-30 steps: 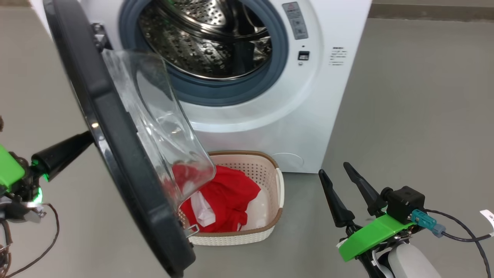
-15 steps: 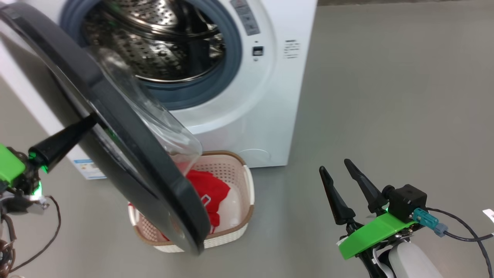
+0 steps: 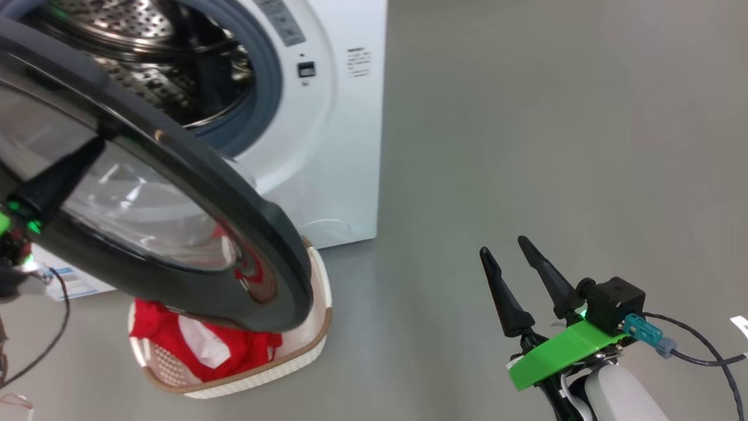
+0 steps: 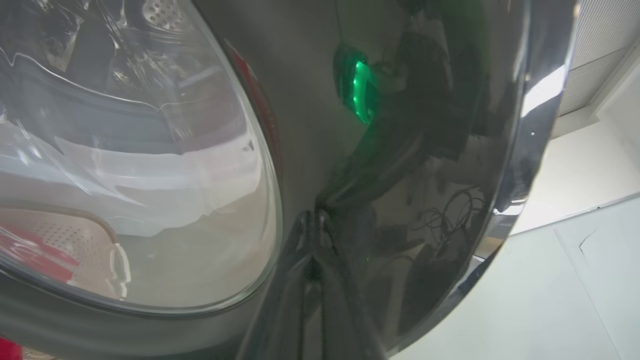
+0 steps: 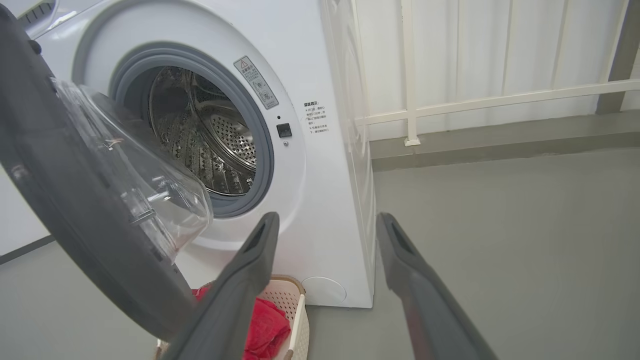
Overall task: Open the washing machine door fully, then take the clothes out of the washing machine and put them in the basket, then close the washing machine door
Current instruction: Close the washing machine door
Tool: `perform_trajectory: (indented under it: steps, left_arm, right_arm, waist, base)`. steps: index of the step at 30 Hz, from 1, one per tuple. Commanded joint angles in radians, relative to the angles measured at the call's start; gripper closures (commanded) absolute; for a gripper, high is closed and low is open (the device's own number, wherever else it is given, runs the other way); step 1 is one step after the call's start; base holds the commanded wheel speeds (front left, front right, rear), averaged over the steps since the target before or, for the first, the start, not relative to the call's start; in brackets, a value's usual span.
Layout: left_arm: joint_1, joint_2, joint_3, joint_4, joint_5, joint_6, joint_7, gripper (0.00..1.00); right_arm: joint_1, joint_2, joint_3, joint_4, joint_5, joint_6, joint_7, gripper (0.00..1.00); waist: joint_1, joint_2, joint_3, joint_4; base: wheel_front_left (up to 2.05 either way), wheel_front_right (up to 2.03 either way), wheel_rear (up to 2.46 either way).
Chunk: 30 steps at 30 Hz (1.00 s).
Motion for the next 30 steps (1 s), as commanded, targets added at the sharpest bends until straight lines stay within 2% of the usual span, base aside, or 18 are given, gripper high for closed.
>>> perform_trajectory:
  steps: [1, 13, 30]
  left_arm:
    - [-0.060, 0.038, 0.043, -0.021, 0.015, 0.002, -0.015, 1.00]
    - [-0.100, 0.030, 0.060, 0.041, 0.041, -0.021, -0.074, 1.00]
    - [-0.100, 0.010, 0.045, 0.032, 0.034, -0.055, -0.070, 1.00]
  right_arm:
    - [0.003, 0.010, 0.016, -0.031, -0.013, 0.002, -0.005, 0.00]
    - [0.006, 0.018, 0.008, -0.042, -0.021, 0.002, -0.005, 0.00]
    - [0.003, 0.023, -0.001, -0.038, -0.030, 0.002, -0.005, 0.00]
  waist:
    - [0.0000, 0.0000, 0.021, -0.038]
    - [0.0000, 0.0000, 0.035, -0.080]
    - [0.0000, 0.0000, 0.029, -0.027]
  base:
    - [0.00, 0.00, 0.00]
    - [0.00, 0.00, 0.00]
    - [0.00, 0.00, 0.00]
